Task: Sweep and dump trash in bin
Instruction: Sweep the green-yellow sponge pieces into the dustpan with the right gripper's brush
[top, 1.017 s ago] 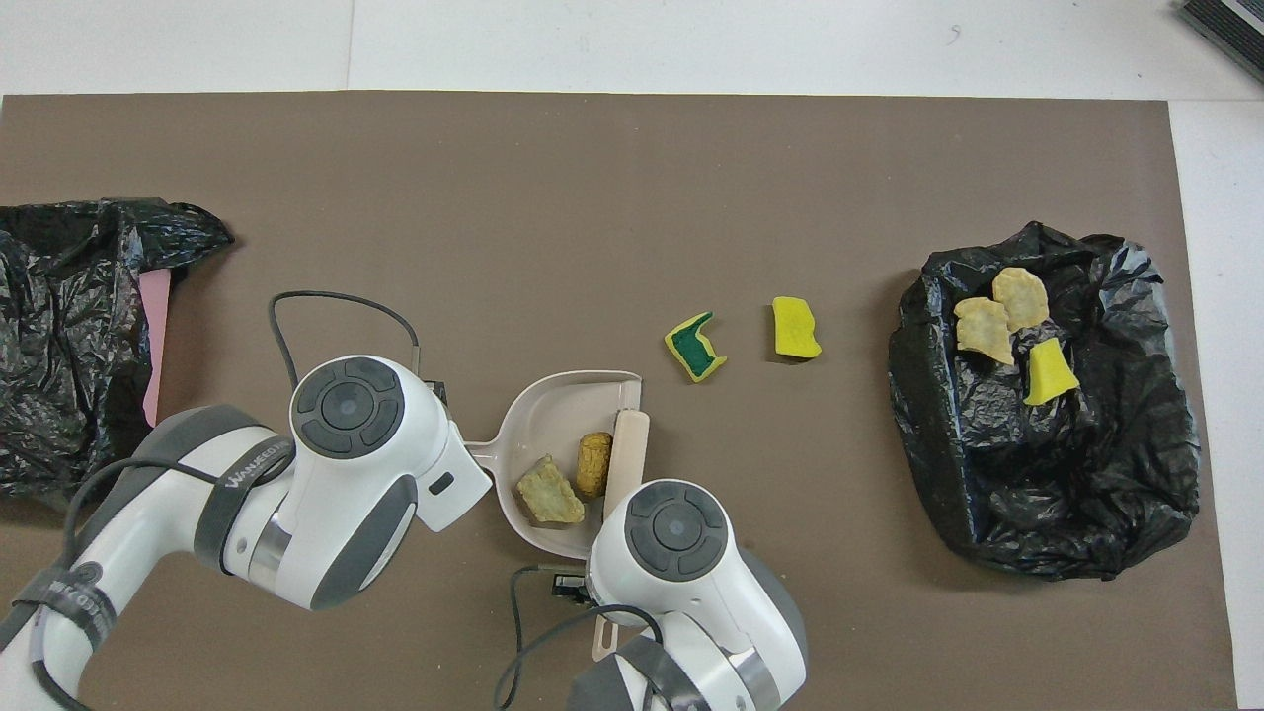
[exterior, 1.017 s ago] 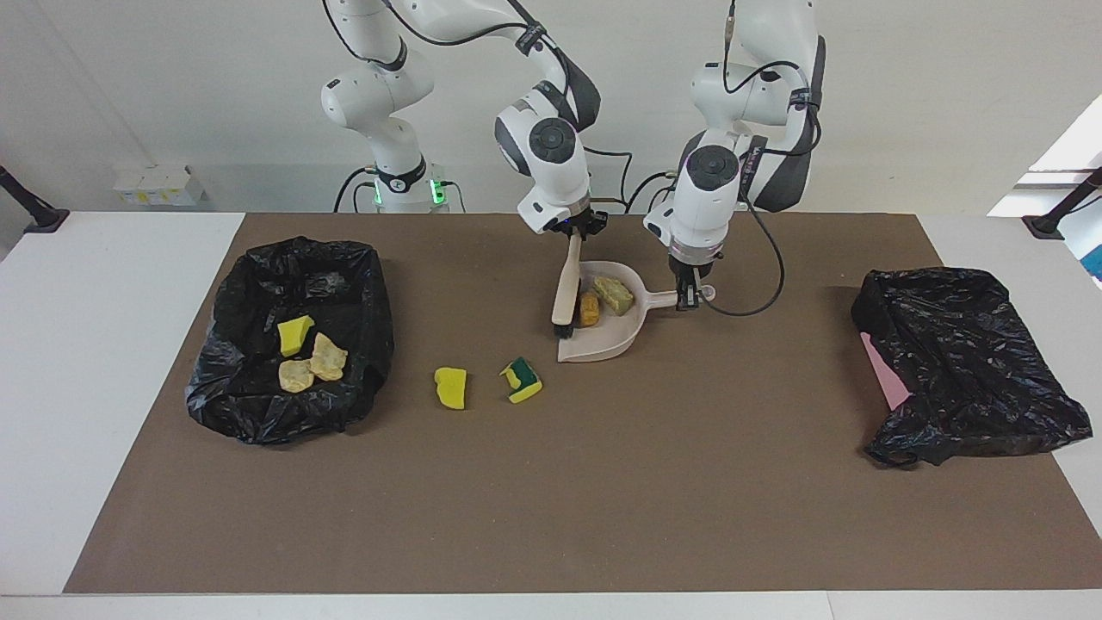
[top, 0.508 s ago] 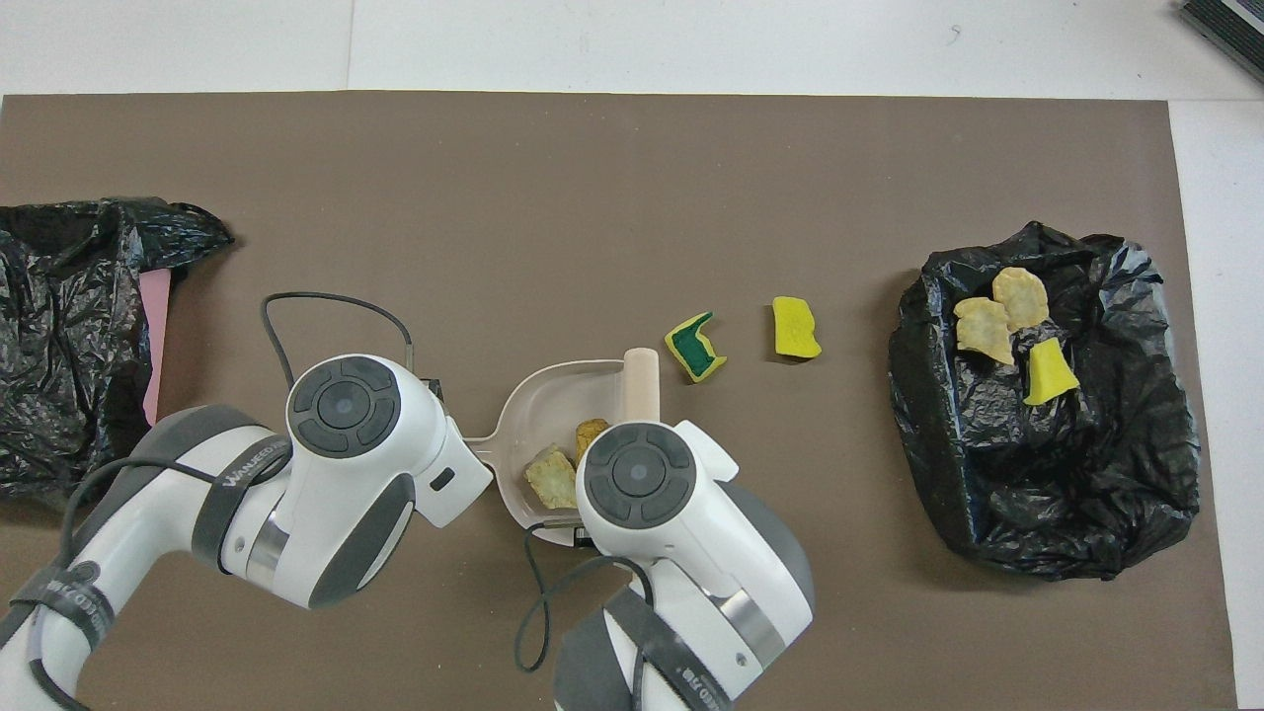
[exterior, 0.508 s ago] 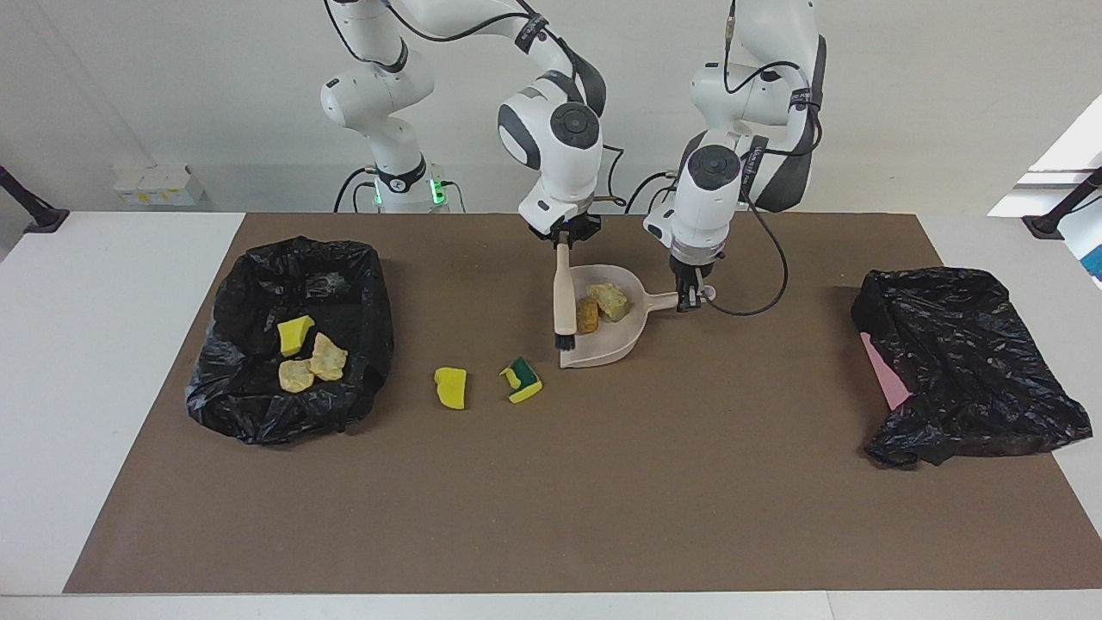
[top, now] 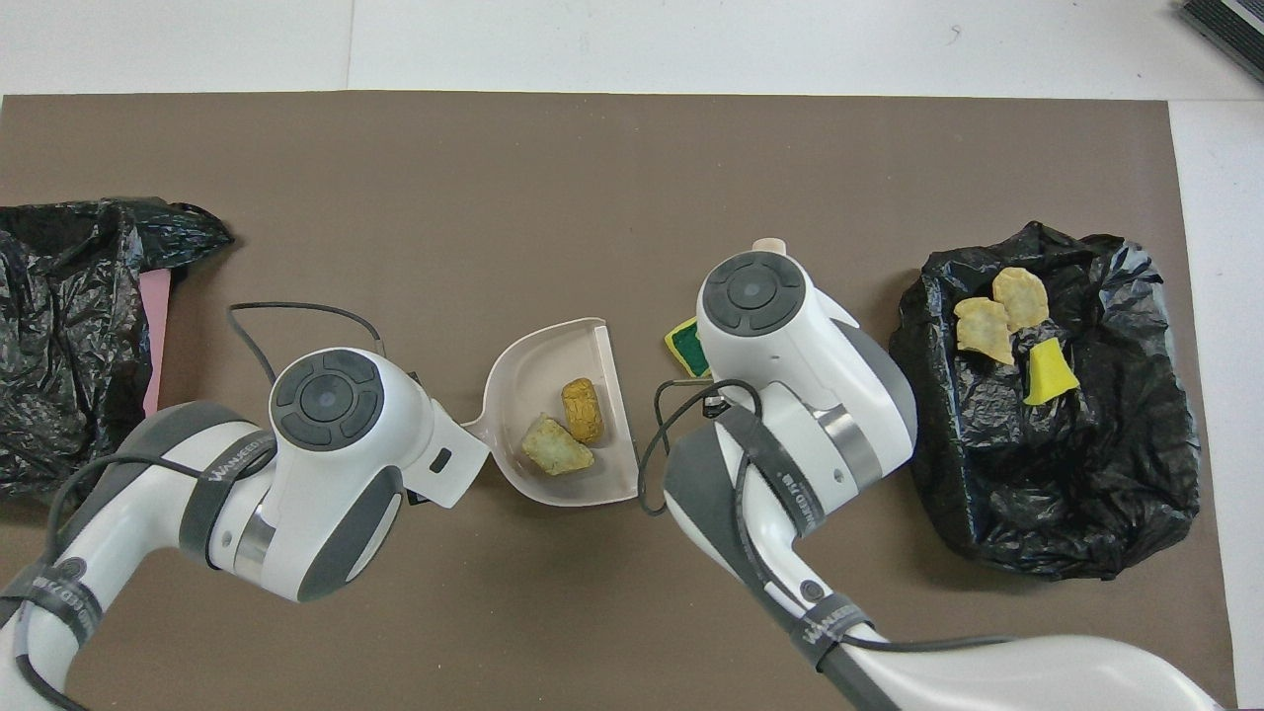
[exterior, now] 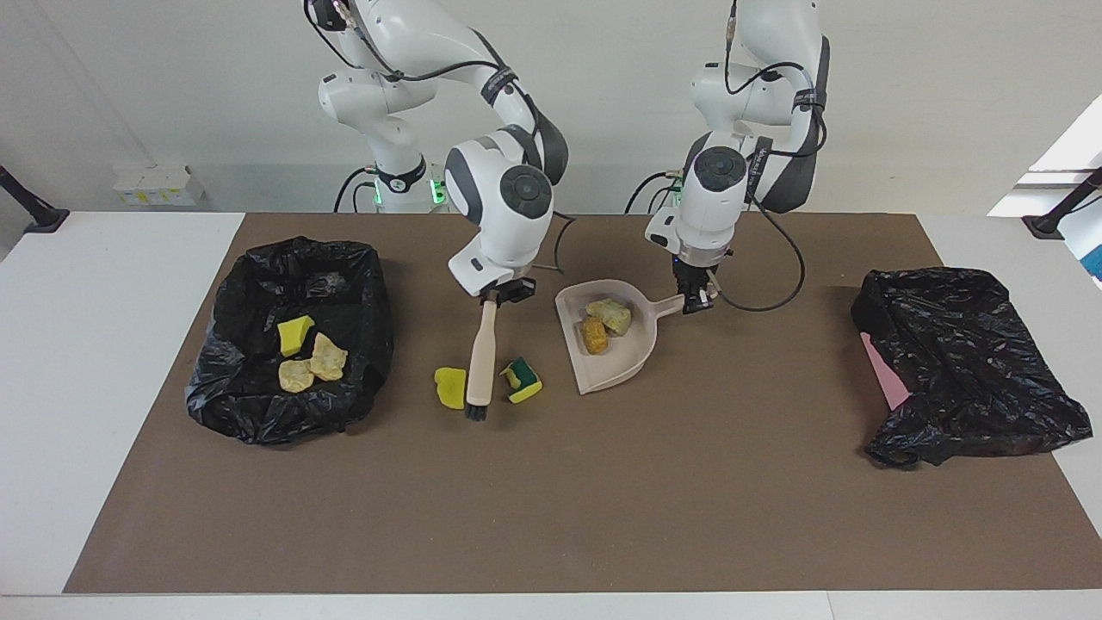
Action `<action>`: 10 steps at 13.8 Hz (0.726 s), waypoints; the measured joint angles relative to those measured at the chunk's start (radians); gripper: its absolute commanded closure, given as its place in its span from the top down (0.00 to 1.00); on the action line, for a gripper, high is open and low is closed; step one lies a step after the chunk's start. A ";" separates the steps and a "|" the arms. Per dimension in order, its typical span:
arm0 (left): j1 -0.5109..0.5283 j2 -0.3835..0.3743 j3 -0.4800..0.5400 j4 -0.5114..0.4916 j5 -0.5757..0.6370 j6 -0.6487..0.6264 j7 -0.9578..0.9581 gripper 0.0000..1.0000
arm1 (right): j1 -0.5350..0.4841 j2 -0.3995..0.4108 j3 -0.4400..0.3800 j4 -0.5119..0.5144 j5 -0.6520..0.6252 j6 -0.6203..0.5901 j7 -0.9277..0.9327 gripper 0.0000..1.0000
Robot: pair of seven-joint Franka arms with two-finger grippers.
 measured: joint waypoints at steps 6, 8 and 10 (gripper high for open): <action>0.002 0.015 0.003 0.030 0.000 -0.007 -0.084 0.00 | -0.131 0.030 -0.004 0.004 -0.081 -0.006 -0.201 0.00; 0.002 0.020 0.002 0.034 0.000 -0.025 -0.106 0.00 | -0.133 0.046 -0.002 0.004 -0.083 -0.006 -0.219 0.00; 0.000 0.020 -0.002 0.038 0.000 -0.054 -0.158 0.00 | -0.123 0.072 0.009 0.003 -0.072 -0.006 -0.238 0.00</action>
